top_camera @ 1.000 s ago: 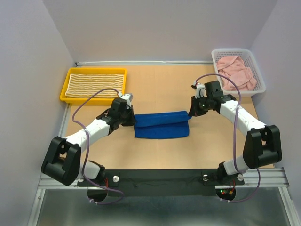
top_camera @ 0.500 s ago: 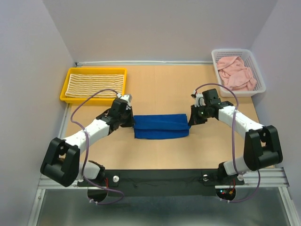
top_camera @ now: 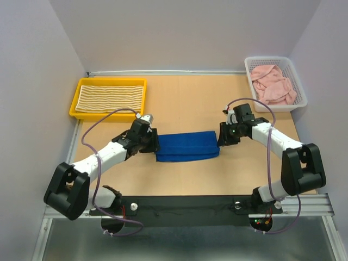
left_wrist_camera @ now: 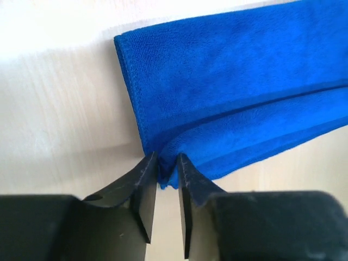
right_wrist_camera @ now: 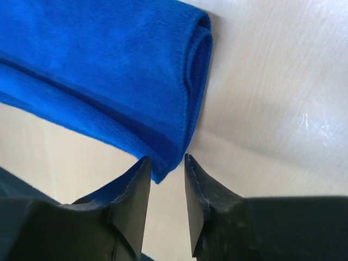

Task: Fold and stack the towels
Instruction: Fold the towel, then neatly place the folded towel into the bin

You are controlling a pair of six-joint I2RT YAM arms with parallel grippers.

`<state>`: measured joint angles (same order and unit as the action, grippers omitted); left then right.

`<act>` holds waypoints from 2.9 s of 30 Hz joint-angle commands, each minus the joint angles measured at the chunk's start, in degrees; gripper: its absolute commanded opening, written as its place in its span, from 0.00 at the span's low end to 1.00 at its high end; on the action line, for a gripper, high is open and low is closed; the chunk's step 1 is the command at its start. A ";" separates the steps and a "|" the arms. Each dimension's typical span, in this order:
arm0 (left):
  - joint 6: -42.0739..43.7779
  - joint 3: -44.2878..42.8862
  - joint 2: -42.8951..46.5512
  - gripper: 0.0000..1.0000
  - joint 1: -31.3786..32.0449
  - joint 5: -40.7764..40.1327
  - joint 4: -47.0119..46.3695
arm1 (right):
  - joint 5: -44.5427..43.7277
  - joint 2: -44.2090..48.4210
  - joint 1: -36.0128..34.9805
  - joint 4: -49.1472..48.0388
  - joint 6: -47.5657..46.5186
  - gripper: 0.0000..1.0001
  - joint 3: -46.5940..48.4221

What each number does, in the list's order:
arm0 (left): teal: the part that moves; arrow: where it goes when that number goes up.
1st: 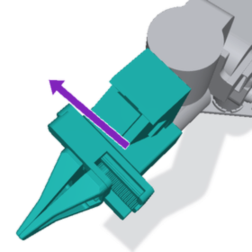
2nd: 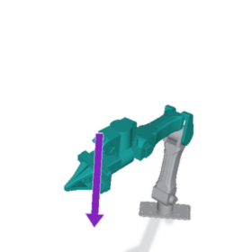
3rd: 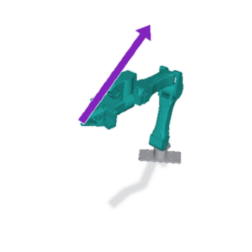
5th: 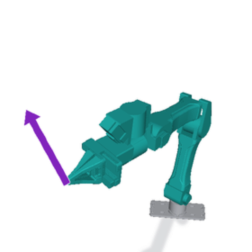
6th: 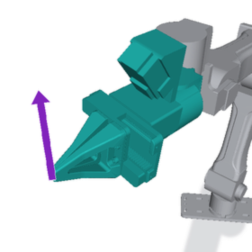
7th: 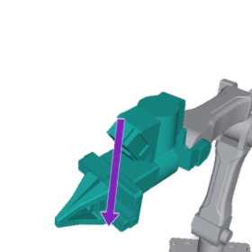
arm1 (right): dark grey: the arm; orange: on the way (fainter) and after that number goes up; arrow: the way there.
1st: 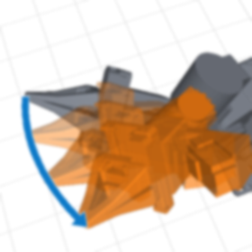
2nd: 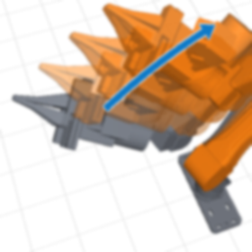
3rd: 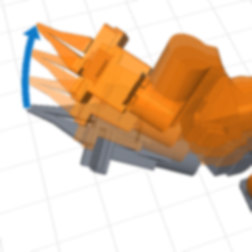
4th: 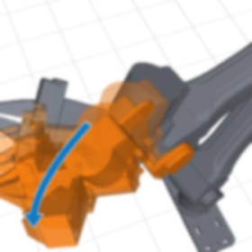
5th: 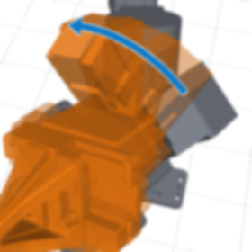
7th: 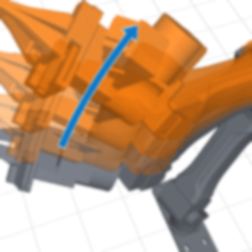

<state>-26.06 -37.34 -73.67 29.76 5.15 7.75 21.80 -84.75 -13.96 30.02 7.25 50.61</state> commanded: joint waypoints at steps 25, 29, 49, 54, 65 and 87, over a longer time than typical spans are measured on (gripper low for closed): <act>-7.33 -3.81 -1.74 0.53 10.67 -5.41 1.39 | -3.69 1.95 -11.88 -11.30 15.95 0.26 -7.44; -10.40 1.74 2.03 0.52 11.90 -2.16 1.21 | -3.52 3.80 -11.88 -11.56 16.31 0.26 -9.82; -11.91 -9.34 1.87 0.37 13.04 -7.79 2.98 | -14.60 4.44 -10.83 -18.58 17.54 0.27 -1.13; -14.97 -0.73 -0.33 0.26 13.31 -5.77 -2.99 | -13.36 -3.22 -7.14 -23.07 18.94 0.27 1.33; -17.88 7.11 -1.04 0.25 13.40 0.03 -7.40 | -13.27 -12.72 0.42 -27.21 19.04 0.26 0.28; 4.08 -3.80 15.83 0.82 -14.81 -9.89 5.19 | -31.55 -12.52 -36.56 -8.67 8.66 0.77 17.93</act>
<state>-28.40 -43.29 -59.88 18.02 -3.49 14.11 -2.63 -92.53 -45.21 17.65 15.68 64.14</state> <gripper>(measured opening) 0.822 0.784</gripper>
